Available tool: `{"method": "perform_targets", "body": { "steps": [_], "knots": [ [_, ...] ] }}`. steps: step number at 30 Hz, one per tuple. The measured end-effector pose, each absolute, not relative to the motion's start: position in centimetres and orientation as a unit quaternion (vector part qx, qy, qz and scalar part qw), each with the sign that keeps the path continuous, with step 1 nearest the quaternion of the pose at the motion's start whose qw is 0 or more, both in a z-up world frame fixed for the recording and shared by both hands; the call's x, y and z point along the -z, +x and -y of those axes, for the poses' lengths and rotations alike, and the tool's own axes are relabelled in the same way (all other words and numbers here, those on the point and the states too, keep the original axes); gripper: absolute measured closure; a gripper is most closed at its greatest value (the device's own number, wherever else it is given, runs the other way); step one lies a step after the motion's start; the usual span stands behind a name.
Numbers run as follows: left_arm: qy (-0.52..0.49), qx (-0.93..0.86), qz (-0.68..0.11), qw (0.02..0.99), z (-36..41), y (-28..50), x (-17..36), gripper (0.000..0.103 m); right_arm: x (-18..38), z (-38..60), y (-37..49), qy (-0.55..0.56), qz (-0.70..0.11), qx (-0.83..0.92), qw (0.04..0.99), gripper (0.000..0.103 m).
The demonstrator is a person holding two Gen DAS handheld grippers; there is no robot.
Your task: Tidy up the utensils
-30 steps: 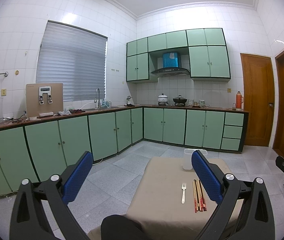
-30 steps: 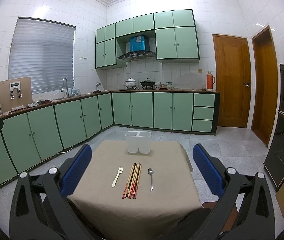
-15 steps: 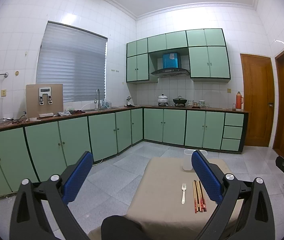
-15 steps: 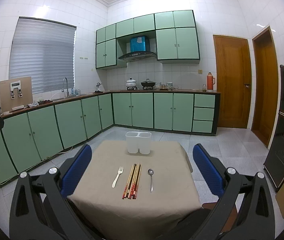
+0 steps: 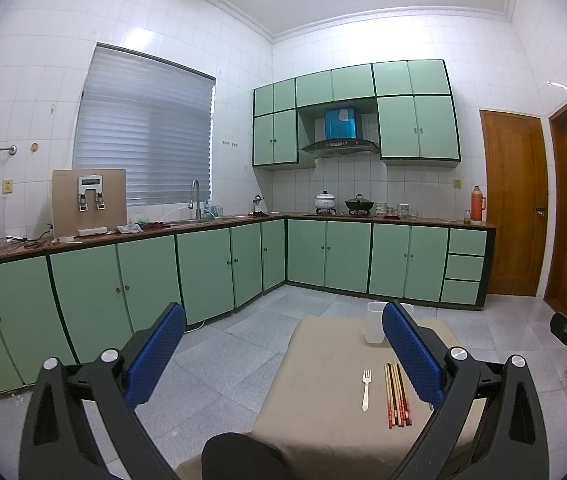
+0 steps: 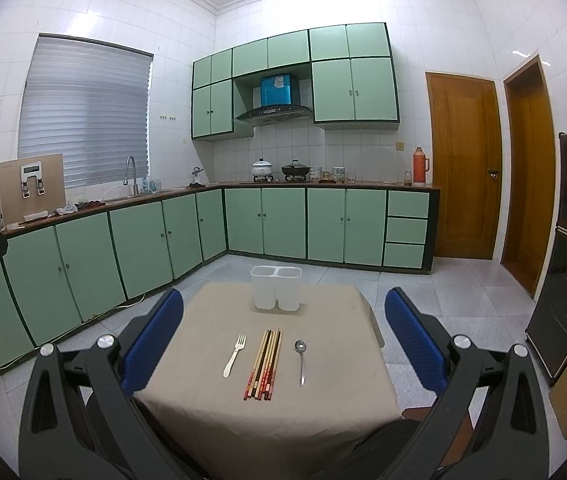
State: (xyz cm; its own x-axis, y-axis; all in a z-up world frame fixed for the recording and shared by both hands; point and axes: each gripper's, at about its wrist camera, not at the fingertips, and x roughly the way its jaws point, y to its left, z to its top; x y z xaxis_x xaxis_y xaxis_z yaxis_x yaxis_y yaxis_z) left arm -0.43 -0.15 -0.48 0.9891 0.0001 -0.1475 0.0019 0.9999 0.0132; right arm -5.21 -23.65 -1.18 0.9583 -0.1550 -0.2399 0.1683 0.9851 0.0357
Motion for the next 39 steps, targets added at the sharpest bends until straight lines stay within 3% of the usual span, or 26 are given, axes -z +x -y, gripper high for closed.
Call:
{"method": "perform_targets", "body": {
  "steps": [35, 39],
  "knots": [
    [-0.013, 0.045, -0.076, 0.996, -0.3, 0.9, 2.1, 0.006, 2.2, 24.1, -3.5, 0.019, -0.142, 0.089, 0.986, 0.005],
    [-0.03, 0.068, -0.11, 0.991, -0.4, 3.2, 3.4, 0.006, 3.4, 25.4, -1.6, 0.024, -0.165, 0.095, 0.981, 0.005]
  ]
}}
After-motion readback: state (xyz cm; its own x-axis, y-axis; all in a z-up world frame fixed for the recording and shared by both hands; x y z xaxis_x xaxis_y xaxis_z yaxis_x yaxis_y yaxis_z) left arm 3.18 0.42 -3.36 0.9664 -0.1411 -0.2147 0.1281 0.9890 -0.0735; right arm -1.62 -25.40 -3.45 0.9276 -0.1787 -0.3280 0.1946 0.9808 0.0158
